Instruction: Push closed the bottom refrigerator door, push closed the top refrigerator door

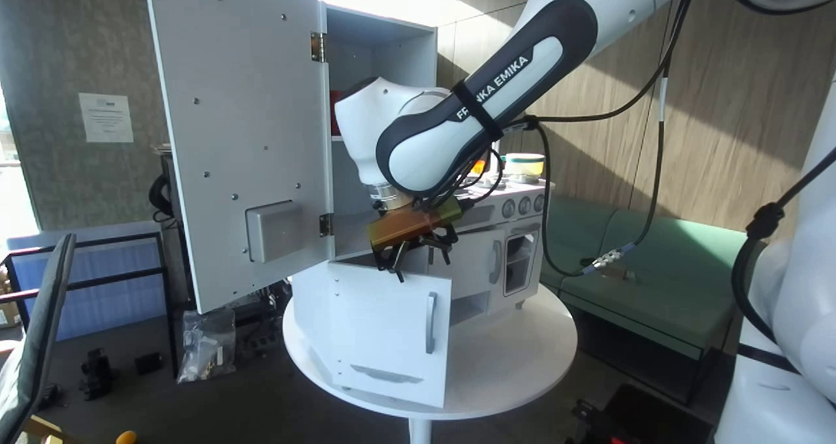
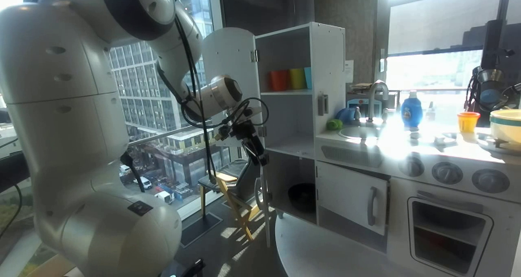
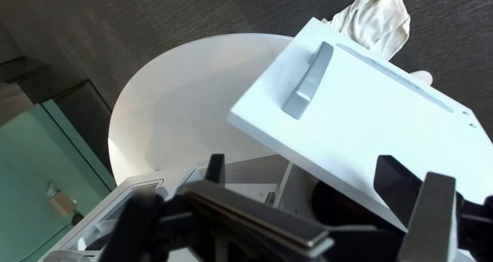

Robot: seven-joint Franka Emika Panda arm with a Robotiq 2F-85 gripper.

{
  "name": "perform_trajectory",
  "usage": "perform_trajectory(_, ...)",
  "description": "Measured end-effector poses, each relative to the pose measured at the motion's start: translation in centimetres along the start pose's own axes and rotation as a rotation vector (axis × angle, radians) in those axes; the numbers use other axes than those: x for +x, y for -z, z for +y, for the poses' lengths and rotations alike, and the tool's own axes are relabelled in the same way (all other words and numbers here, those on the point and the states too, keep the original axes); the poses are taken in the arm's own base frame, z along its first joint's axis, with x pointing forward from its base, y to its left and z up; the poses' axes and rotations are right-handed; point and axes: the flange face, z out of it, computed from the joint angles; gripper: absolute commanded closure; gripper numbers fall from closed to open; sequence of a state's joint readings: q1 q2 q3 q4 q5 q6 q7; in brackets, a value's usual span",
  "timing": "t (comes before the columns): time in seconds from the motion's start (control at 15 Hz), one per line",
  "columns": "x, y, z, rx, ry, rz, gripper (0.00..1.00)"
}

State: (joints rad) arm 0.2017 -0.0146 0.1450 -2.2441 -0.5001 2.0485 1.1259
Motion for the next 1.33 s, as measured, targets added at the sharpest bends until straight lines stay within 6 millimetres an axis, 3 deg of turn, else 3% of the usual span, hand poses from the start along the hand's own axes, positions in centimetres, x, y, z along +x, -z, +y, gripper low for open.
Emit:
perform_trajectory(0.4, 3.4, -1.7, 3.0, -0.002, -0.098, -0.018, 0.00)
perform_trajectory(0.93, 0.9, -3.6, 0.0, 0.233, -0.135, 0.058, 0.00)
perform_trajectory(1.13, 0.9, -2.8, -0.6, 0.315, -0.139, 0.090, 0.00)
perform_trajectory(1.33, 0.4, 0.1, -0.8, 0.385, -0.121, 0.137, 0.00)
